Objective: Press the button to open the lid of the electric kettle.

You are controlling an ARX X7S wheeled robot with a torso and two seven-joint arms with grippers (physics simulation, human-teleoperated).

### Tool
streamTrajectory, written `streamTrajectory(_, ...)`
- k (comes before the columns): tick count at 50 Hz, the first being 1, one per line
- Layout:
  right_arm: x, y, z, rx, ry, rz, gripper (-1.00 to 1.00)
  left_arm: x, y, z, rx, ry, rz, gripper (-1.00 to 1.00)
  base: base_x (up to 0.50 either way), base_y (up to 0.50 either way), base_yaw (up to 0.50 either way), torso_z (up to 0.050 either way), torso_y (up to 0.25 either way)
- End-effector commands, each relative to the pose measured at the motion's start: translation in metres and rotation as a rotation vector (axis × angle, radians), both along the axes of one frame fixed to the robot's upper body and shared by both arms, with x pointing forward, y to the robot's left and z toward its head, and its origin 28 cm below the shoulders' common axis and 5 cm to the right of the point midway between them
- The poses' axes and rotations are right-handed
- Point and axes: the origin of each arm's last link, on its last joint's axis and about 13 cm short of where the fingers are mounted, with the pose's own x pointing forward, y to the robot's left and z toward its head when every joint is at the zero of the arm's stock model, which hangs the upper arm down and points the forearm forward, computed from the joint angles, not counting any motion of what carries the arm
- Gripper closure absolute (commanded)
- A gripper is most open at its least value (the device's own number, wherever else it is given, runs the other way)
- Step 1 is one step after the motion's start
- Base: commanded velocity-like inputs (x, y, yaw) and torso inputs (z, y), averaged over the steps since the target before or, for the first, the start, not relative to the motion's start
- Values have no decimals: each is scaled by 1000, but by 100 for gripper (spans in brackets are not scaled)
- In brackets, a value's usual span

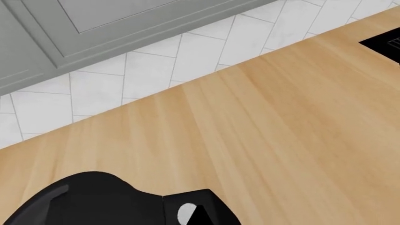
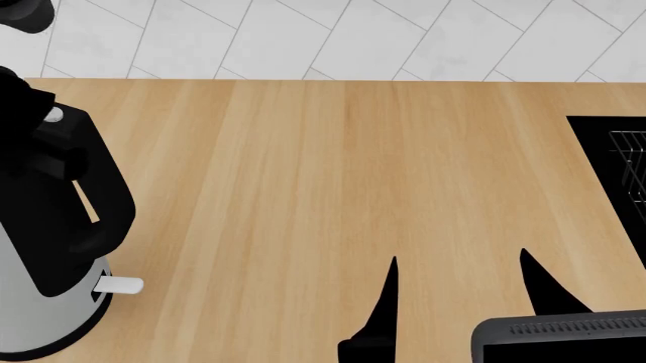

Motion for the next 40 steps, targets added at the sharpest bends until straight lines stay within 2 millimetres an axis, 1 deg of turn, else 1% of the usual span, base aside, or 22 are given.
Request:
streamTrajectory(1, 3, 0, 2, 19, -32, 4, -100, 8, -4, -9, -13, -3, -10, 100, 0, 0, 0, 0, 0)
streamTrajectory(9, 4, 1, 0, 18, -26, 6, -100, 15, -3, -8, -9, 1, 5, 100, 0, 0, 0, 0, 0)
streamTrajectory(15, 4, 0, 0, 17, -24, 5, -100, 26, -6, -12, -12, 19, 0, 100, 0, 0, 0, 0, 0)
streamTrajectory(21, 4, 0, -1, 17, -23, 5, -100, 34, -5, -8, -14, 24, 13, 100, 0, 0, 0, 0, 0)
streamTrajectory(27, 4, -1, -1, 17, -22, 1, -100, 31, -6, -18, -12, 44, 10, 100, 0, 0, -1, 0, 0)
streamTrajectory(40, 4, -1, -1, 17, -21, 2, -100, 27, -10, -14, -4, 35, -12, 100, 1, 1, -2, 0, 0)
